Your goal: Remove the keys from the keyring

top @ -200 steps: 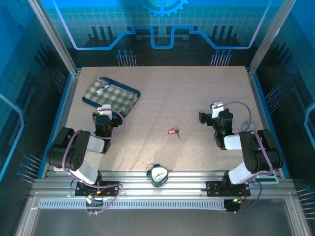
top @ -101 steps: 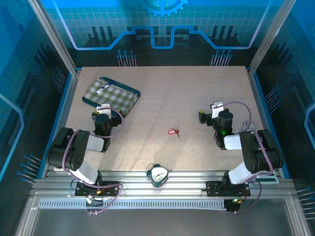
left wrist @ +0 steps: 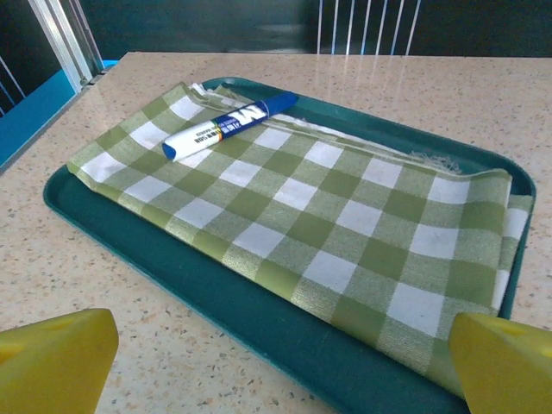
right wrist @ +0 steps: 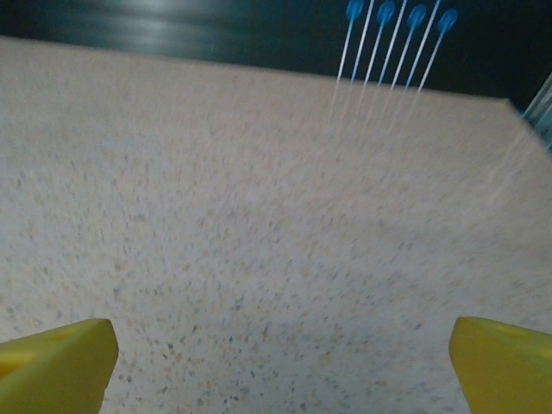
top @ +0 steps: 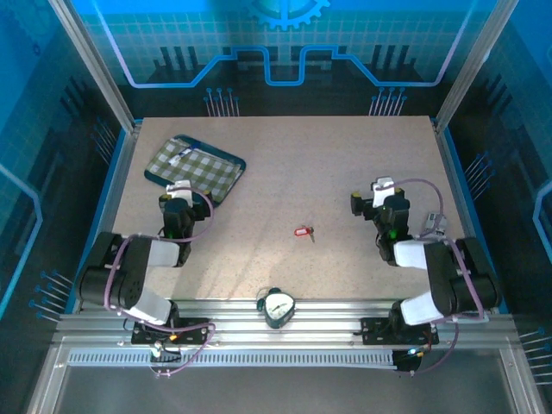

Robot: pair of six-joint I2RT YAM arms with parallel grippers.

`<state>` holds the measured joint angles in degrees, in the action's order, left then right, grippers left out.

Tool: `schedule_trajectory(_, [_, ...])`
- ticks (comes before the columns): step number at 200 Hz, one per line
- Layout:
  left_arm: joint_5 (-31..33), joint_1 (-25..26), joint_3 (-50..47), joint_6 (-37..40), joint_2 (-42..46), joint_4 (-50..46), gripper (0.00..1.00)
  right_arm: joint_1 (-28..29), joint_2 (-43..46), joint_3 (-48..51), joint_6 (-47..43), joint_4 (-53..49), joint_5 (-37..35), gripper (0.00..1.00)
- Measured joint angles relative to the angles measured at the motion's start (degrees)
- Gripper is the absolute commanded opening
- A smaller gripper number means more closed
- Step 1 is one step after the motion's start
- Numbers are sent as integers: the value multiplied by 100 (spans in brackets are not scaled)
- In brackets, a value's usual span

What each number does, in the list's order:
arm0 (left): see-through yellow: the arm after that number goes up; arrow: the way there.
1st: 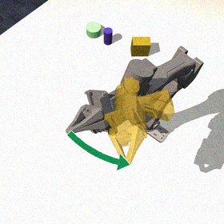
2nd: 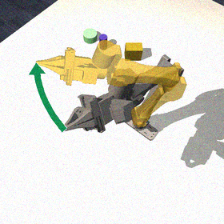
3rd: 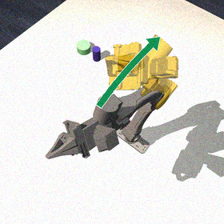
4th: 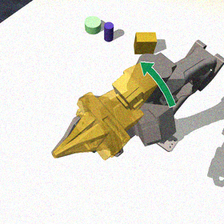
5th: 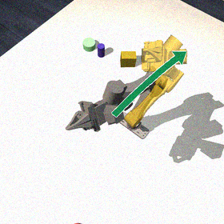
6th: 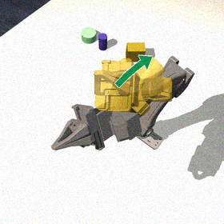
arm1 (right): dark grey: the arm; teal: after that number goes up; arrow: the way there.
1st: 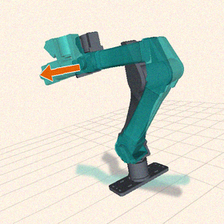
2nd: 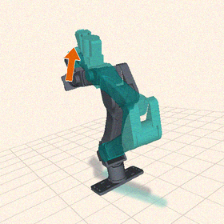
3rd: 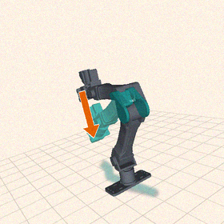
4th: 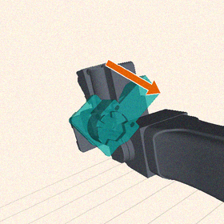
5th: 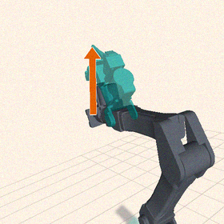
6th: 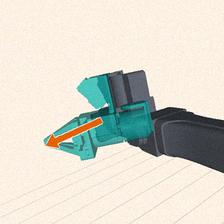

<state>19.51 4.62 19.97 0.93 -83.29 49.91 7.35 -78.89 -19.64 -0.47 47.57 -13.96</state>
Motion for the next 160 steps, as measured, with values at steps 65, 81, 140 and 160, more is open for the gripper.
schedule_trajectory(65, [-564,-133,1517,-1471,1904,-2754,97,-715,1971,-1285,2146,-2988,702,88])
schedule_trajectory(81, [-1386,-188,1897,-1773,1934,-3224,79,-1401,2092,-1189,2889,-2959,1777,76])
schedule_trajectory(140, [-2997,1078,3368,-1255,968,-5224,54,-1563,2057,-1886,3464,-5178,3473,68])
schedule_trajectory(160, [-3163,1661,3827,-835,483,-5790,59,-1561,2096,-2068,3366,-5814,3751,68])
